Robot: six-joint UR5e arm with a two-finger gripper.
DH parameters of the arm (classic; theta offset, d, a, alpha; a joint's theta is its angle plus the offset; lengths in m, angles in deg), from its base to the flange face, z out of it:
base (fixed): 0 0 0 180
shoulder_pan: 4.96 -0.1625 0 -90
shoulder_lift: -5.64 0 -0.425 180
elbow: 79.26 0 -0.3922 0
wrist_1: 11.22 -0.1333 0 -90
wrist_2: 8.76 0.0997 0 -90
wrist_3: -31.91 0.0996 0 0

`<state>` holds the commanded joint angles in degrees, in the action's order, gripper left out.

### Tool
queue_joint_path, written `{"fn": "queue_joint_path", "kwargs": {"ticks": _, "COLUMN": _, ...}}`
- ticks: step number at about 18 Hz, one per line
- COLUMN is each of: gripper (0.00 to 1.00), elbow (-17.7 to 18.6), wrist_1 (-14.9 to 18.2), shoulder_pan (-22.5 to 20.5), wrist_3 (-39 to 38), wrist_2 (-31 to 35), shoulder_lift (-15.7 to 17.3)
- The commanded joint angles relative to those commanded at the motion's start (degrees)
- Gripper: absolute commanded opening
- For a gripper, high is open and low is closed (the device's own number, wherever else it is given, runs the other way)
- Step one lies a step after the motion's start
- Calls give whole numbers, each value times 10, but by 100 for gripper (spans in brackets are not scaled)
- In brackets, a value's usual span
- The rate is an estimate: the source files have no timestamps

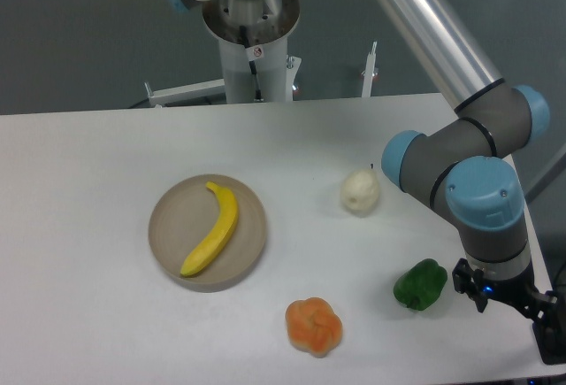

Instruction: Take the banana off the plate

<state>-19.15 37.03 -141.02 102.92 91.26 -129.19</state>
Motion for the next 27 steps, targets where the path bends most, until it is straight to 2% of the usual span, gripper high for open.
{"fn": "queue_joint_path", "kwargs": {"ticks": 5, "gripper": 100, "elbow": 41, "wrist_1": 1, "shoulder_pan": 6, "wrist_3": -1, "wrist_2": -7, "shoulder_lift": 36}}
{"fn": "queue_joint_path", "kwargs": {"ticks": 12, "gripper": 100, "elbow": 151, "wrist_1": 15, "shoulder_pan": 31, "wrist_3": -87, "wrist_2": -48, "shoulder_lift": 136}}
{"fn": "queue_joint_path", "kwargs": {"ticks": 13, "gripper": 100, "elbow": 176, "wrist_1": 24, "shoulder_pan": 32, "wrist_3": -108, "wrist_2": -60, "shoulder_lift": 160}}
{"fn": "queue_joint_path", "kwargs": {"ticks": 16, "gripper": 100, "elbow": 214, "wrist_1": 58, "shoulder_pan": 33, "wrist_3": -153, "wrist_2": -73, "shoulder_lift": 206}}
{"fn": "queue_joint_path", "kwargs": {"ticks": 17, "gripper": 100, "elbow": 228, "wrist_1": 83, "shoulder_pan": 34, "wrist_3": -189, "wrist_2": -89, "shoulder_lift": 227}}
{"fn": "queue_joint_path", "kwargs": {"ticks": 19, "gripper": 100, "elbow": 243, "wrist_1": 118, "shoulder_pan": 37, "wrist_3": -234, "wrist_2": -122, "shoulder_lift": 248}}
{"fn": "queue_joint_path", "kwargs": {"ticks": 21, "gripper": 100, "elbow": 262, "wrist_1": 131, "shoulder_pan": 48, "wrist_3": -265, "wrist_2": -138, "shoulder_lift": 273}}
{"fn": "queue_joint_path", "kwargs": {"ticks": 24, "gripper": 100, "elbow": 353, "wrist_1": 126, "shoulder_pan": 85, "wrist_3": -322, "wrist_2": -162, "shoulder_lift": 312}}
{"fn": "queue_joint_path", "kwargs": {"ticks": 27, "gripper": 100, "elbow": 399, "wrist_1": 120, "shoulder_pan": 109, "wrist_3": -356, "wrist_2": -171, "shoulder_lift": 323}}
